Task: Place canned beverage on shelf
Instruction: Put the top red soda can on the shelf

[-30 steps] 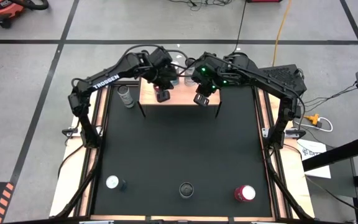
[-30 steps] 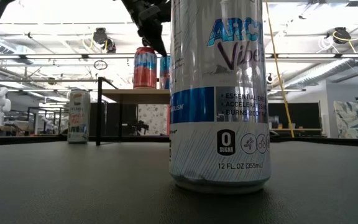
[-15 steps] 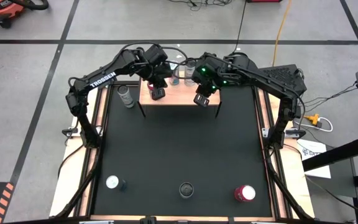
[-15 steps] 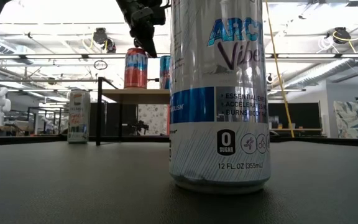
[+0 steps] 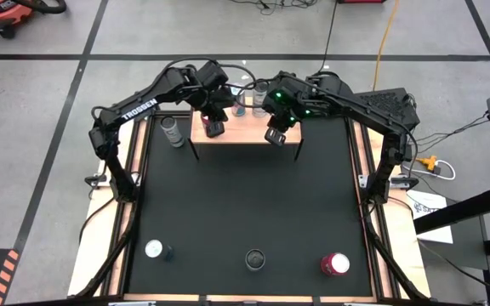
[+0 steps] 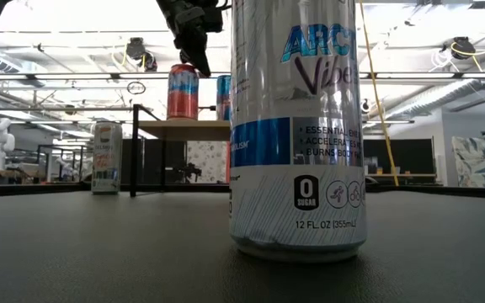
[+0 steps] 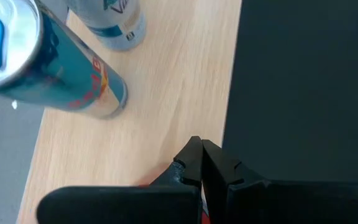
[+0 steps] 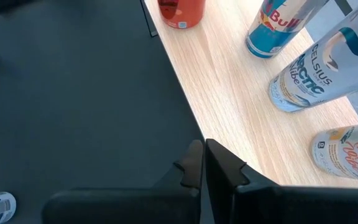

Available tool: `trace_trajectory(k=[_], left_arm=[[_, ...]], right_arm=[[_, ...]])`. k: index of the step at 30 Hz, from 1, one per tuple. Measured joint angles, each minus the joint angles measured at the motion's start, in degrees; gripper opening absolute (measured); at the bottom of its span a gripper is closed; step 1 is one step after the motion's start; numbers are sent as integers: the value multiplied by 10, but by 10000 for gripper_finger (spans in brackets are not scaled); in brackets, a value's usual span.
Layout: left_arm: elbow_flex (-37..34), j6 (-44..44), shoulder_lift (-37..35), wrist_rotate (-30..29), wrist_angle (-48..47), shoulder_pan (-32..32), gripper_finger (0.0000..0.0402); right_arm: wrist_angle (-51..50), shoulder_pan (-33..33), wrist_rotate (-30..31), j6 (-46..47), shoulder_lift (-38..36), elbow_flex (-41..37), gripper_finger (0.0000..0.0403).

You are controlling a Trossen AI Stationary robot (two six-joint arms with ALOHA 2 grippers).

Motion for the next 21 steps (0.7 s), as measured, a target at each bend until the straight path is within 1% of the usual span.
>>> trace_trajectory(k=[14,16,18,21], left_arm=[[1,-16,-53,7,2,-2,4],[1,-30,-61,18,0,-4,4],[2,-44,-67,43,-11,-9,4],[2,-45,-72,67,-67,-22,4]], right_arm=[[-6,0,0,-7,-2,0,0],[-16,0,1,-9,-3,0,0],[-37,-1,1,-11,-4,0,0],[-51,-1,2,-11,-4,0,0]])
